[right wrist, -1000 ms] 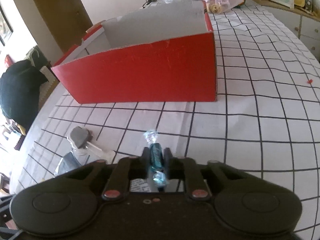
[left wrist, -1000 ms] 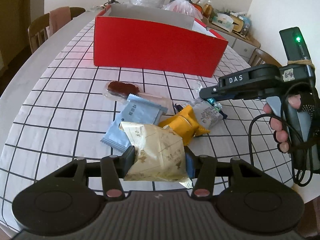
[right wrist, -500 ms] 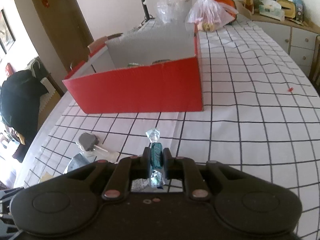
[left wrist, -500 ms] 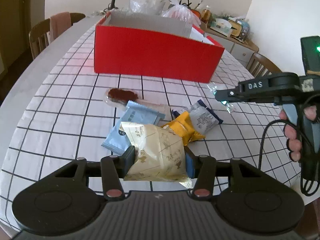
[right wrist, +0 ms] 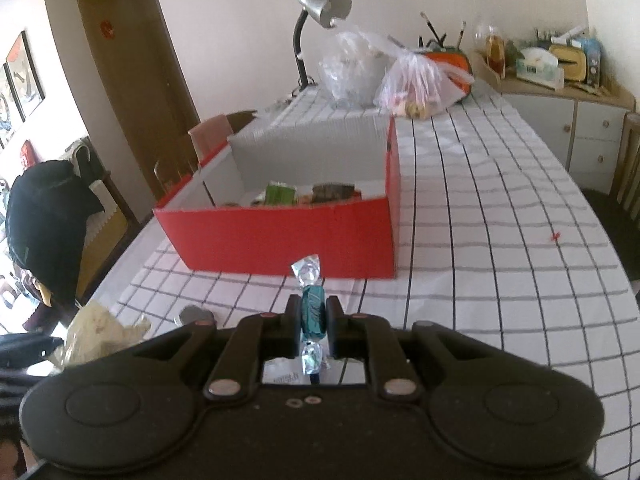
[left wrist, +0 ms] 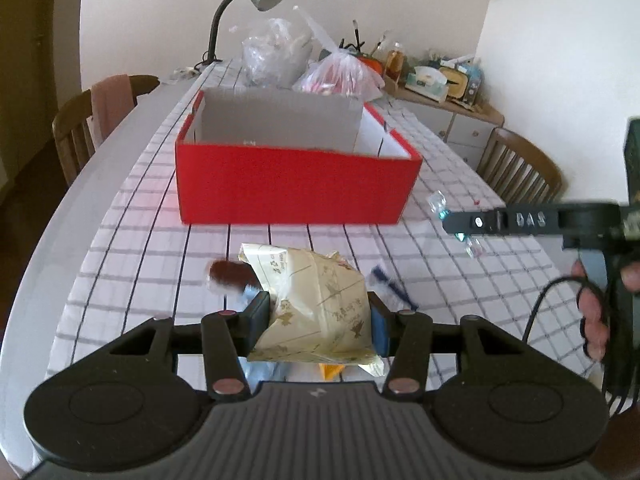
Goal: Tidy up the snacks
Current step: 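Carry the cream bag and candy into the red box and open both tools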
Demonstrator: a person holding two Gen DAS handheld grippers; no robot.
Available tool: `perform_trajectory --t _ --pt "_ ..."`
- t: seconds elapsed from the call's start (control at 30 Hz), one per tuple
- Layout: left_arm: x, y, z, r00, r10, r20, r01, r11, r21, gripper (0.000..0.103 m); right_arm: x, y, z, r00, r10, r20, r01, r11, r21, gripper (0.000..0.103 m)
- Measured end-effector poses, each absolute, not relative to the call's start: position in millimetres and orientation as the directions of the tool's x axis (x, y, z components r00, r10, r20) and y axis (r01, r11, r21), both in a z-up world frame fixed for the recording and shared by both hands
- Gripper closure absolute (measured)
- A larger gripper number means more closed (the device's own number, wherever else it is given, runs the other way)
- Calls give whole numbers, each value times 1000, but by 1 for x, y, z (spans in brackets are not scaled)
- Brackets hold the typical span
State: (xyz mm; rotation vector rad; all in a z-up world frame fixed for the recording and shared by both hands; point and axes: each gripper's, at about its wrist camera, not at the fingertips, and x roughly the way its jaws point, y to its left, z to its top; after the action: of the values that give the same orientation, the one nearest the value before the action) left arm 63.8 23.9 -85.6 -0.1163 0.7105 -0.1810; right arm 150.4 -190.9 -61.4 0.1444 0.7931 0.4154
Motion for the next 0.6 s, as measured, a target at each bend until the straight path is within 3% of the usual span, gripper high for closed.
perform_trajectory --t 0.6 --pt "163 25 -12 816 -63 -575 71 997 -8 53 207 -176 -14 705 377 -600 -308 926 219 92"
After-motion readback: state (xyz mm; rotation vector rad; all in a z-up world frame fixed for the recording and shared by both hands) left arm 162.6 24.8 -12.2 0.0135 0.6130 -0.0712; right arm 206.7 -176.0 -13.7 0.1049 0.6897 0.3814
